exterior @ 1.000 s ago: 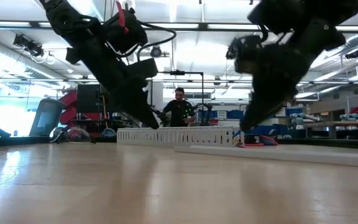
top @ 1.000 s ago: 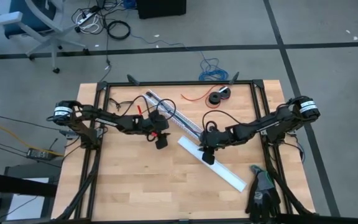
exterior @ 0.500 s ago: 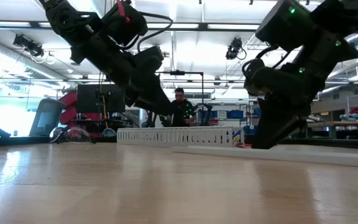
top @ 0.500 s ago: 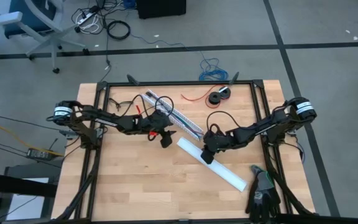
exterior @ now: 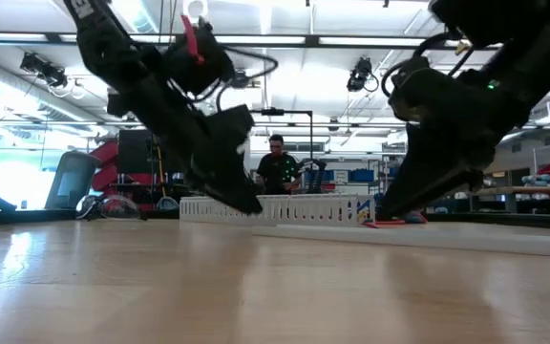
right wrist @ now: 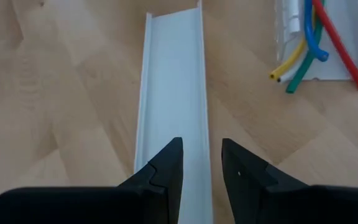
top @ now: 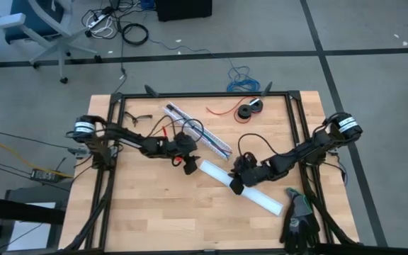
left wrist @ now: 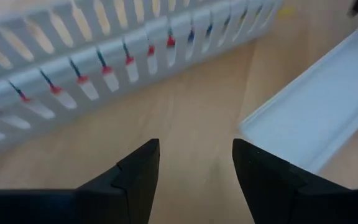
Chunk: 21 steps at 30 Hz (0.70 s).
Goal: Ziptie cables
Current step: Close the white cable duct
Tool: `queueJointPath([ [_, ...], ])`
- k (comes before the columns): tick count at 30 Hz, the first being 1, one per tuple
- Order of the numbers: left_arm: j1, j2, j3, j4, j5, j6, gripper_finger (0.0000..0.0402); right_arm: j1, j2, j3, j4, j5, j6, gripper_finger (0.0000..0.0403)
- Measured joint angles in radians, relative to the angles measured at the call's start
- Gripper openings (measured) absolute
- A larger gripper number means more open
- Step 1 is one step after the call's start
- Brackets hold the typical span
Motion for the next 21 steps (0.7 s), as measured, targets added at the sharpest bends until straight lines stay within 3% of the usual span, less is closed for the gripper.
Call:
queueJointPath([
  [4, -0.009, 0.085, 0.0, 0.069, -0.012, -0.034, 0.0214, 0.03, 0.024, 0.0, 0.005, 0.072, 0.002, 0.0098],
  [8, -0.023, 0.131, 0.002, 0.152, -0.026, -0.055, 0.0214, 0.049, 0.065, -0.002, 0.014, 0.074, 0.032, 0.0098],
  [14, -0.042, 0.137, -0.001, 0.225, -0.011, -0.045, 0.0214, 0.073, 0.148, 0.0, 0.064, 0.124, 0.062, 0.0099],
  [21, -0.042, 0.137, -0.002, 0.243, -0.019, 0.03, 0.0213, 0.082, 0.243, 0.0, 0.209, 0.263, 0.037, 0.0099],
])
